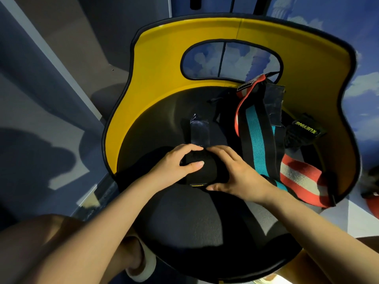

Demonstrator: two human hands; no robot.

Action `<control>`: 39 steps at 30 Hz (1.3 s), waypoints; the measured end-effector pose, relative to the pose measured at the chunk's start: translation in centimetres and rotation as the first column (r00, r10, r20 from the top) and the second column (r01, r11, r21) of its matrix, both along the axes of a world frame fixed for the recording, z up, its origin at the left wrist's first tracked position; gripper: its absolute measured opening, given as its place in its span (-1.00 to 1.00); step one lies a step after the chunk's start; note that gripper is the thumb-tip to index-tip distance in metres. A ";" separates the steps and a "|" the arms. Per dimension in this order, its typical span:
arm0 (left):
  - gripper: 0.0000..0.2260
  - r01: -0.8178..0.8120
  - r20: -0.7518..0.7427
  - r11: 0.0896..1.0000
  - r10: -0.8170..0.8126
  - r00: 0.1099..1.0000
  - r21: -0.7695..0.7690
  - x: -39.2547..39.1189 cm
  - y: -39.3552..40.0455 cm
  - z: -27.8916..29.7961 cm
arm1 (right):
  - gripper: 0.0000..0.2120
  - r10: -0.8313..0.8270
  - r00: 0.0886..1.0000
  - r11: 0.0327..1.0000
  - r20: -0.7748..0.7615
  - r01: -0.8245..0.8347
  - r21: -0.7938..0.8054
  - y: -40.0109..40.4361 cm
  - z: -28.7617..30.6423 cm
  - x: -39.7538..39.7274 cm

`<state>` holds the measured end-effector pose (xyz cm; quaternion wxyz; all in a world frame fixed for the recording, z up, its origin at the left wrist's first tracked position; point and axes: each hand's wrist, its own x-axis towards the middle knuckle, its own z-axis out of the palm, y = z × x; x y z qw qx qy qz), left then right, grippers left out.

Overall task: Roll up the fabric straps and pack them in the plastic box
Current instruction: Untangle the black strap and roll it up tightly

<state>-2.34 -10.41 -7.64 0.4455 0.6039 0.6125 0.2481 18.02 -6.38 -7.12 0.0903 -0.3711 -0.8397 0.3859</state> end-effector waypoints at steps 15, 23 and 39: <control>-0.46 0.100 -0.218 0.992 -0.080 0.973 0.082 0.2 -0.6 0.4 | -0.14 -0.012 0.998 0.997 0.057 0.016 -0.076 1.5 0.0 0.3; -0.18 0.312 -0.429 0.943 -0.238 0.871 0.112 0.2 -1.9 -0.4 | -0.26 0.023 0.998 0.940 0.057 -0.002 -0.341 2.0 0.8 0.7; -0.23 0.185 -0.167 0.980 -0.195 0.966 -0.075 -0.2 1.2 0.4 | -0.12 0.000 1.000 0.997 0.009 0.000 0.075 0.5 -0.2 0.4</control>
